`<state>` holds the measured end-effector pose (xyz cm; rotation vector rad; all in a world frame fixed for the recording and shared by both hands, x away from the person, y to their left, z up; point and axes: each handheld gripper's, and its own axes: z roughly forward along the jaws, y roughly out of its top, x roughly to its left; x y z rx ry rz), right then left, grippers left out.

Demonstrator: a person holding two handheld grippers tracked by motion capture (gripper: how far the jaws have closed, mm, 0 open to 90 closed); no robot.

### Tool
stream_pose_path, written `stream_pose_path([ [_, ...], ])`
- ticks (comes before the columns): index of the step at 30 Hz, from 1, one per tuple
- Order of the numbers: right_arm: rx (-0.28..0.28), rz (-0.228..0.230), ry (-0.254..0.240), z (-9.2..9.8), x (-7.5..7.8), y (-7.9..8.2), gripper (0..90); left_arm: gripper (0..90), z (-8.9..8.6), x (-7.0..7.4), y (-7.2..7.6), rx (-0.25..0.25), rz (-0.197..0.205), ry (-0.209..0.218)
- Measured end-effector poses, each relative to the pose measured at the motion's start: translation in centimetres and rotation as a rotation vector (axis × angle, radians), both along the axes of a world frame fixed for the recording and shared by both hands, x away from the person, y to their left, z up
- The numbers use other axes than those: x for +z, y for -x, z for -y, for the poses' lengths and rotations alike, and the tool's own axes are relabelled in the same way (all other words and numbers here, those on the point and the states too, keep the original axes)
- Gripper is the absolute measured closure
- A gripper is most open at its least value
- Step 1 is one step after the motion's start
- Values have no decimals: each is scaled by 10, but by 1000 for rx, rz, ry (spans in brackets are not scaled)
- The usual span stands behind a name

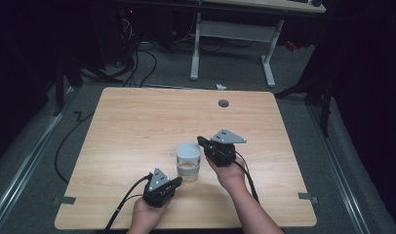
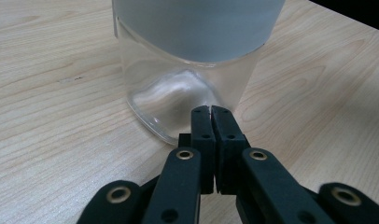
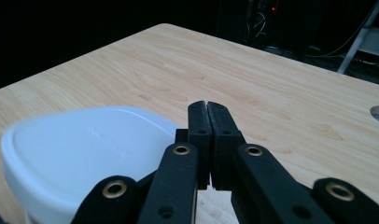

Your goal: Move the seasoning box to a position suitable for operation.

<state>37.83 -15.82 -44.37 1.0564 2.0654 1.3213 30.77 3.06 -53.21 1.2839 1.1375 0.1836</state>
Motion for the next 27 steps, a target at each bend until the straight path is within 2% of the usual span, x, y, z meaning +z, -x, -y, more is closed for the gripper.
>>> stream_pose_path([
  [7, -9, 9, 0, 8, 1, 7, 892, 876, -1, 0, 2, -14, 9, -7],
  [11, -18, 9, -8, 13, 3, 7, 892, 869, -4, 3, 6, -28, 9, 5],
  [13, -27, 4, -13, 18, 2, 8, 886, 862, -11, 9, 9, -29, 18, 10],
  [17, -41, 1, -11, 25, 0, 8, 876, 859, -26, 16, 7, -2, 35, 19],
  [18, -55, -8, -13, 31, -4, 8, 860, 852, -38, 19, 4, 30, 55, 5],
  [19, -55, -8, -13, 31, -4, 8, 860, 844, -38, 19, 4, 30, 55, 5],
  [21, -71, -23, -13, 37, -9, 7, 851, 828, -50, 21, 1, 79, 92, -38],
  [22, -91, -40, -8, 44, -15, 7, 845, 806, -61, 23, -3, 124, 123, -80],
  [25, -106, -56, 6, 50, -21, 6, 830, 768, -73, 25, -9, 144, 110, -95],
  [26, -124, -68, 20, 60, -26, 5, 816, 732, -84, 25, -14, 162, 119, -132],
  [27, -124, -68, 20, 60, -26, 5, 816, 714, -84, 25, -14, 162, 119, -132],
])
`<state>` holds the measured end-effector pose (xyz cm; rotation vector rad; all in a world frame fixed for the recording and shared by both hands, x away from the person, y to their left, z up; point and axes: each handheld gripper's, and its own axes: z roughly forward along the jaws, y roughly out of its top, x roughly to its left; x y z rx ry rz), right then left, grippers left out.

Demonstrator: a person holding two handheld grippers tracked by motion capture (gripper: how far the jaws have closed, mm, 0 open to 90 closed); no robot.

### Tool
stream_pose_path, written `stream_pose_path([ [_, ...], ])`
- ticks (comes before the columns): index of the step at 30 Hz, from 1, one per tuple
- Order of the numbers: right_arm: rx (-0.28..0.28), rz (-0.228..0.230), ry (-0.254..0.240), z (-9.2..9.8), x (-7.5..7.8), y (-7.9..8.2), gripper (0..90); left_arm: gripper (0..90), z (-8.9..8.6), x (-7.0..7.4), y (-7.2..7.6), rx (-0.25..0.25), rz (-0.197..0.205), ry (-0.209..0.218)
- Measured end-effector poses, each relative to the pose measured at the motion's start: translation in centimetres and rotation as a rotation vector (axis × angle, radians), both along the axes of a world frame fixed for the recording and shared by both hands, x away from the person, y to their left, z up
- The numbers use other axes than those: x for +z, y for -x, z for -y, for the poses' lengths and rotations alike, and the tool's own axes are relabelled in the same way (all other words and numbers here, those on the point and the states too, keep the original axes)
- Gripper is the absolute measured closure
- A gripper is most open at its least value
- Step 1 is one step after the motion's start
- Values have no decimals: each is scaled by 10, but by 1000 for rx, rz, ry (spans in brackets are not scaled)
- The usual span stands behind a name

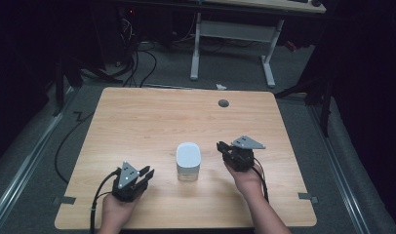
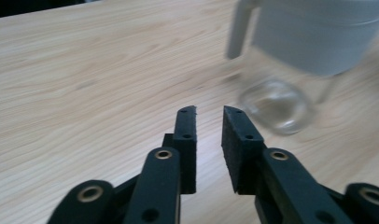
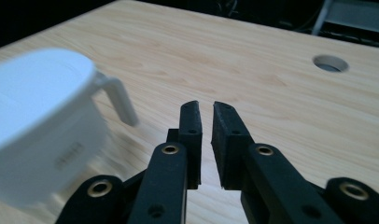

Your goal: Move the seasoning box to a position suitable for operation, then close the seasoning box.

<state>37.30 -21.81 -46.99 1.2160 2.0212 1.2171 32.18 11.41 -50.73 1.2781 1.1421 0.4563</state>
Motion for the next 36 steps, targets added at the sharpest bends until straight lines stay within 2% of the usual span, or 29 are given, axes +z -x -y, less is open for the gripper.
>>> stream_pose_path([
  [1, -20, -8, -5, 10, -4, 0, 792, 689, -10, -1, -5, 25, -12, -12],
  [2, -35, -11, -11, 16, -7, 1, 781, 673, -10, -1, -5, 25, -12, -12],
  [3, -48, -14, -14, 22, -10, 2, 770, 660, -18, -3, -10, 53, -21, -14],
  [7, -85, -28, -21, 41, -20, 8, 717, 617, -29, -8, -15, 89, -33, -32],
  [9, -122, -38, -22, 58, -31, 17, 678, 592, -36, -13, -18, 104, -57, -24],
  [10, -122, -38, -22, 58, -31, 17, 678, 592, -36, -13, -18, 104, -57, -24],
  [12, -160, -46, -11, 69, -41, 30, 624, 593, -42, -18, -16, 109, -69, -38],
  [15, -178, -13, 4, 76, -44, 54, 540, 584, -49, -22, -8, 108, -71, -57],
  [18, -212, 6, -36, 82, -43, 79, 485, 576, -58, -30, -1, 121, -82, -80],
  [19, -204, 4, -33, 82, -43, 81, 461, 572, -66, -33, 3, 147, -95, -82],
  [21, -184, 13, 14, 79, -45, 80, 451, 564, -71, -29, 5, 173, -86, -50],
  [22, -187, 11, 21, 80, -47, 79, 449, 561, -73, -27, 6, 181, -86, -28],
  [25, -189, -5, 17, 79, -50, 75, 441, 561, -72, -26, 6, 187, -85, -6],
  [26, -184, -1, 19, 79, -50, 75, 440, 559, -71, -27, 6, 181, -85, -10],
  [27, -180, 14, 30, 79, -49, 76, 438, 549, -66, -31, 4, 168, -90, -30],
  [31, -190, 12, 13, 83, -48, 77, 437, 543, -61, -35, 2, 149, -93, -64],
  [36, -204, 10, 15, 85, -46, 80, 438, 539, -62, -30, 3, 140, -76, -48],
])
